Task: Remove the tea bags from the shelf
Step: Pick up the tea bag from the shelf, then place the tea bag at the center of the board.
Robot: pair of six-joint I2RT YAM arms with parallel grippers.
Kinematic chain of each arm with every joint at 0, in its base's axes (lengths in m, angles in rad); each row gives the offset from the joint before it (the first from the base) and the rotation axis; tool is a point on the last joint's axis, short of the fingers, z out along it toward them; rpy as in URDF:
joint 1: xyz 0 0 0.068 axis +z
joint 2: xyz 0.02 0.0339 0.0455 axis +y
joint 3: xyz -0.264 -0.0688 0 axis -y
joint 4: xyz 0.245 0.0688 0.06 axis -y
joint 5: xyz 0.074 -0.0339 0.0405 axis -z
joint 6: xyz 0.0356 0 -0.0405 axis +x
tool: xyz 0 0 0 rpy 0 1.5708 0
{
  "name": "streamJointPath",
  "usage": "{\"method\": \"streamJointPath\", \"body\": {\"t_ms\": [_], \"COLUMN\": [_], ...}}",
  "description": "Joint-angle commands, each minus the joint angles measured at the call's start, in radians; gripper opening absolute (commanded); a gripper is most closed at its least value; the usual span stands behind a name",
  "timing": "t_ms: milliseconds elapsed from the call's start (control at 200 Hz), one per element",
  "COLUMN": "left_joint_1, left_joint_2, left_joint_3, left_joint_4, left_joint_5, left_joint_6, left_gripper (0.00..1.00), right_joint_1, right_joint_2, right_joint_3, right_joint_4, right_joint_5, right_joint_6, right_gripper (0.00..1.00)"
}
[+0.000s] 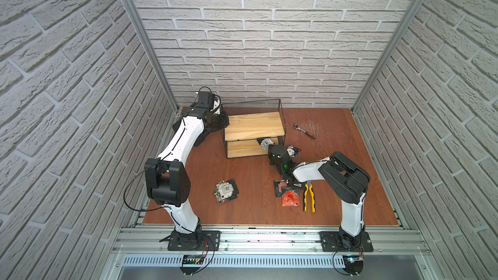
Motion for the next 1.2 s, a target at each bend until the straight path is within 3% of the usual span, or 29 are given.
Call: {"method": "streamJointPath", "body": {"t_ms": [0,300,700,1195], "left_joint_1": [0.018,0.019,0.019,0.019], "left_joint_2": [0.032,0.036,0.044,0.046], "left_joint_3": [-0.013,0.001,0.017,0.029], "left_joint_4": [0.009,0.003,-0.007,-0.023], "left_joint_5": [-0.029,-0.025,-0.027,-0.033], "left_joint_6": [-0.025,-0.025,-0.02,-0.019], "left_gripper": [0.08,0.13,0.16,0.24], "right_joint_1": [-0.001,0.0,0.047,0.16], "right_joint_2": [-0.074,-0.202,-0.332,-0.275], "right_joint_3": [-0.034,-0.127,-0.184,-0.091], "right_joint_4": [0.032,-0.014,-0.102,-0.264], "right_joint_5": [-0.046,-0.16,-0.451,-0.742], "right_joint_6": [-0.046,-0.096,-0.308,-0.574], "right_gripper": [0.03,0.03,0.03,0.03]}}
